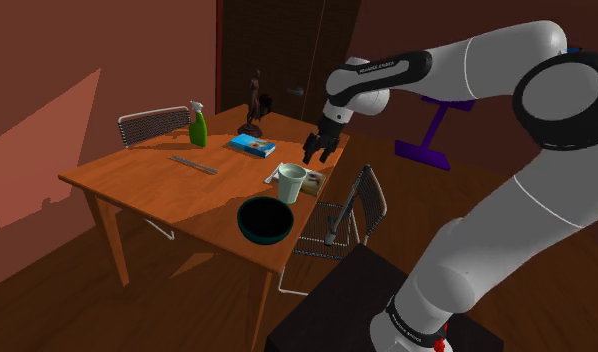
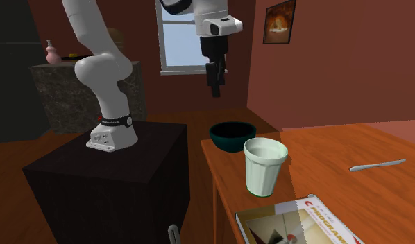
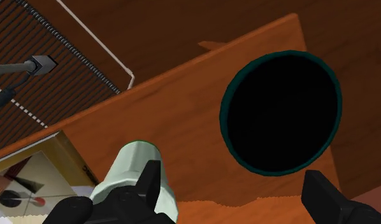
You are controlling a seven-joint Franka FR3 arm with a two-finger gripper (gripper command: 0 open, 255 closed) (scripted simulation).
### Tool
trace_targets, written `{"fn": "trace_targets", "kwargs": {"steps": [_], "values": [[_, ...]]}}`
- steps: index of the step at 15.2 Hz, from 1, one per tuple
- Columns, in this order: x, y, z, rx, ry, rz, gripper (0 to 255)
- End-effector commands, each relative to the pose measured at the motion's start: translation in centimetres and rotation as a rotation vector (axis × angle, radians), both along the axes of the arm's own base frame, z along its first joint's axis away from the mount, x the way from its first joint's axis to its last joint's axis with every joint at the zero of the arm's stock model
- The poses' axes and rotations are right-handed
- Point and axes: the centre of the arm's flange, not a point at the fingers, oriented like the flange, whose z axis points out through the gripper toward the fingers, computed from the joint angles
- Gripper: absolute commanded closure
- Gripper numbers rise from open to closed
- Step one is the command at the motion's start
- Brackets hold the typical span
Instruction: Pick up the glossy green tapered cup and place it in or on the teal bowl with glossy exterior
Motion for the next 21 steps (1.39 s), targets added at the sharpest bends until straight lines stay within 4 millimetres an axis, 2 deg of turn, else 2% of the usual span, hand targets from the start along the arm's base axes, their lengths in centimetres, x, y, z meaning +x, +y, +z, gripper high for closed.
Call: {"fn": "trace_targets", "kwargs": {"steps": [1,17,18,21], "values": [[1.4,-1.7,-1.6,0.009,-0.006,-0.005,0],[12.7,-15.6,-13.7,0.091,-0.045,-0.047,0],[13.2,-16.2,-14.3,0.094,-0.047,-0.049,0],[13.4,-15.8,-15.8,0.094,-0.047,-0.049,0]]}}
